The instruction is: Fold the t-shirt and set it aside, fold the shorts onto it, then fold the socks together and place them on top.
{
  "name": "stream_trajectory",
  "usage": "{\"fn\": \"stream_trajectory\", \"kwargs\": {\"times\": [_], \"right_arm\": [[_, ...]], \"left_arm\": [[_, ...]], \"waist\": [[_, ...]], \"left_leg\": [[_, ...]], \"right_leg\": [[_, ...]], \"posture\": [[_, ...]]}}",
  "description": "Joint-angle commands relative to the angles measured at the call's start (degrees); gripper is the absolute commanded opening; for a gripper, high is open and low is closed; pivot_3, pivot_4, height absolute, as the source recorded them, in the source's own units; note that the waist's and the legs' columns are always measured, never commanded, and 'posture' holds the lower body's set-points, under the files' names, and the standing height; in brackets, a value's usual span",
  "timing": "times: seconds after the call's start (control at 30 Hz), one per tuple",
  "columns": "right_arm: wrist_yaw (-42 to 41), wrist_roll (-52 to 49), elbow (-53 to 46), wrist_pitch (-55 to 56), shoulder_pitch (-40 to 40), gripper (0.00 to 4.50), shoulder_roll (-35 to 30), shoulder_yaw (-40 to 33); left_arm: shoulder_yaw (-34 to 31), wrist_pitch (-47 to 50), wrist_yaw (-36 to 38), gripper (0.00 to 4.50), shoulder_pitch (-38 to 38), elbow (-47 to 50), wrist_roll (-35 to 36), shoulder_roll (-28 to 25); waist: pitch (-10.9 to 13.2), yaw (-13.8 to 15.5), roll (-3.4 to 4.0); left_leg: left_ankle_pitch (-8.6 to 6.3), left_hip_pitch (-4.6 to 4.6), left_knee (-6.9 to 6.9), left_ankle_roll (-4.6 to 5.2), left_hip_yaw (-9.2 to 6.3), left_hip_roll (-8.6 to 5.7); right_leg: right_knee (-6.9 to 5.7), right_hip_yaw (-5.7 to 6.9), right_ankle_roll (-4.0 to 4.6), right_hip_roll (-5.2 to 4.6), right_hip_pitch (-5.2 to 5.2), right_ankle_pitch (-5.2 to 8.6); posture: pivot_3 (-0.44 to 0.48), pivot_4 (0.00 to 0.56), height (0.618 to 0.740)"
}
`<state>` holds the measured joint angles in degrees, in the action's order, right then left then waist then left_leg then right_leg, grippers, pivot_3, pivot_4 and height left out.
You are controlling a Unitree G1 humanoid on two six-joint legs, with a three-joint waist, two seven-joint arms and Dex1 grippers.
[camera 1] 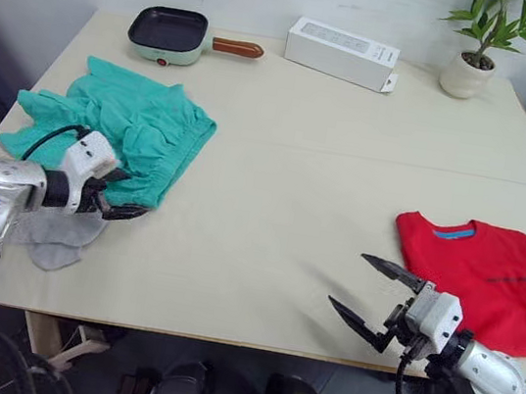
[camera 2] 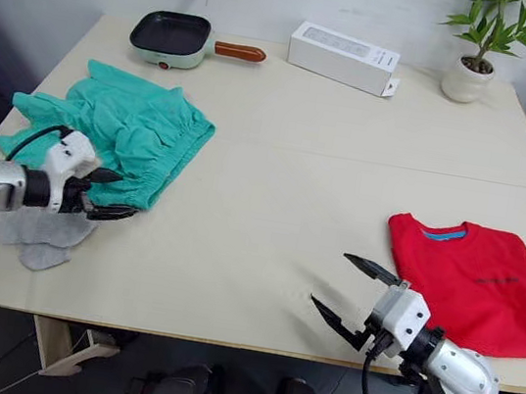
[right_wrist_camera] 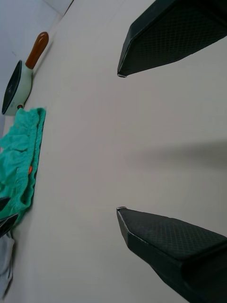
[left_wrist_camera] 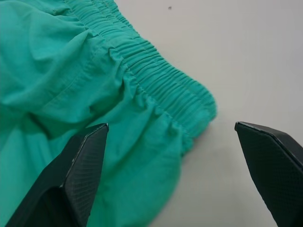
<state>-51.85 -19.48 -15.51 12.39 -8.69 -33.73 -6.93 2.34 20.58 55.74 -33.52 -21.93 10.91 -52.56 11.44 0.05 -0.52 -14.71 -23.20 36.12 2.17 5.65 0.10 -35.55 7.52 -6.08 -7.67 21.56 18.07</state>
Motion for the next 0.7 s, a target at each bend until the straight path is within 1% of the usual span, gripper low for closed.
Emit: {"fn": "stream_trajectory", "kwargs": {"times": [0.03, 0.13, 0.2, 0.3, 0.33, 0.4, 0.53, 0.63, 0.7], "right_arm": [[0.39, 0.14, 0.39, 0.52, 0.67, 4.5, -0.86, -1.39], [1.06, 0.57, -0.28, 0.52, -1.02, 4.5, -0.82, -2.11], [1.47, 0.72, -0.86, 0.42, -2.09, 4.5, -0.78, -2.32], [1.4, 0.83, -1.91, 0.67, -4.4, 4.5, -1.49, -3.25], [1.56, 0.5, -2.35, 0.43, -5.41, 4.5, -1.88, -4.36], [2.43, -0.77, -2.93, -0.89, -7.4, 4.5, -2.7, -7.73], [1.53, -1.6, -1.31, -0.34, -10.73, 4.5, -4.23, -12.85], [0.25, -1.51, -1.52, -0.05, -12.42, 4.5, -5.25, -14.22], [-0.28, -2.1, -2.01, -0.76, -13.6, 4.5, -6.1, -16.25]], "left_arm": [[3.24, -6.99, 2.36, 3.58, -3.84, -7.99, -4.76, 1.47], [4.58, -13.06, 1.99, 2.56, -7.91, -15.53, -7.83, 3.9], [4.16, -15.89, 1.98, 1.95, -10.77, -18.97, -8.12, 5.74], [3.8, -19.49, 2.48, 0.9, -15.2, -20.01, -8.21, 8.65], [3.33, -19.52, 2.28, 0.56, -16.86, -19.91, -7.77, 9.84], [2.87, -19.77, 2.97, 0.02, -20.35, -19.1, -6.76, 12.43], [5.07, -21.85, 6.16, 0.02, -26.09, -16.45, -7.44, 17.05], [6.08, -19.39, 8.19, 0.02, -30.38, -13.54, -6.27, 21.84], [8.26, -17.96, 11.37, 0.02, -31.23, -10.26, -6.01, 25.24]], "waist": [[0.01, -0.07, -0.04], [0.03, 0.08, -0.07], [0.02, 0.45, -0.1], [0.05, 1.24, -0.15], [0.06, 1.43, -0.17], [0.08, 1.86, -0.22], [0.09, 1.95, -0.24], [0.1, 1.89, -0.27], [0.11, 1.82, -0.28]], "left_leg": [[-0.02, 0.0, 0.04, 0.04, 0.03, 0.0], [-0.02, 0.05, 0.14, 0.06, 0.03, 0.01], [0.0, 0.05, 0.17, -0.03, -0.07, 0.04], [0.02, 0.04, 0.22, -0.1, -0.1, 0.01], [0.02, 0.03, 0.27, -0.1, -0.09, 0.0], [0.06, -0.04, 0.36, 0.02, -0.12, -0.1], [0.04, -0.1, 0.47, 0.39, -0.03, -0.27], [-0.01, -0.11, 0.5, 0.51, 0.03, -0.3], [-0.04, -0.14, 0.63, 0.59, 0.06, -0.32]], "right_leg": [[-0.01, -0.05, 0.0, -0.03, 0.0, 0.0], [-0.03, -0.18, -0.02, -0.12, 0.03, -0.02], [-0.13, -0.36, 0.05, -0.52, 0.03, -0.06], [-0.25, -0.38, 0.13, -0.62, 0.05, -0.11], [-0.29, -0.38, 0.14, -0.64, 0.05, -0.11], [-0.34, -0.34, 0.11, -0.7, 0.05, -0.13], [-0.25, -0.18, -0.09, -0.74, 0.01, -0.23], [-0.26, 0.02, -0.2, -0.58, -0.05, -0.3], [-0.26, 0.01, -0.22, -0.57, -0.06, -0.3]], "posture": [[0.0, 0.15, 0.74], [0.0, 0.15, 0.74], [0.0, 0.15, 0.74], [0.0, 0.15, 0.74], [0.0, 0.15, 0.74], [0.0, 0.15, 0.74], [0.0, 0.15, 0.74], [0.0, 0.15, 0.74], [0.0, 0.15, 0.74]]}}
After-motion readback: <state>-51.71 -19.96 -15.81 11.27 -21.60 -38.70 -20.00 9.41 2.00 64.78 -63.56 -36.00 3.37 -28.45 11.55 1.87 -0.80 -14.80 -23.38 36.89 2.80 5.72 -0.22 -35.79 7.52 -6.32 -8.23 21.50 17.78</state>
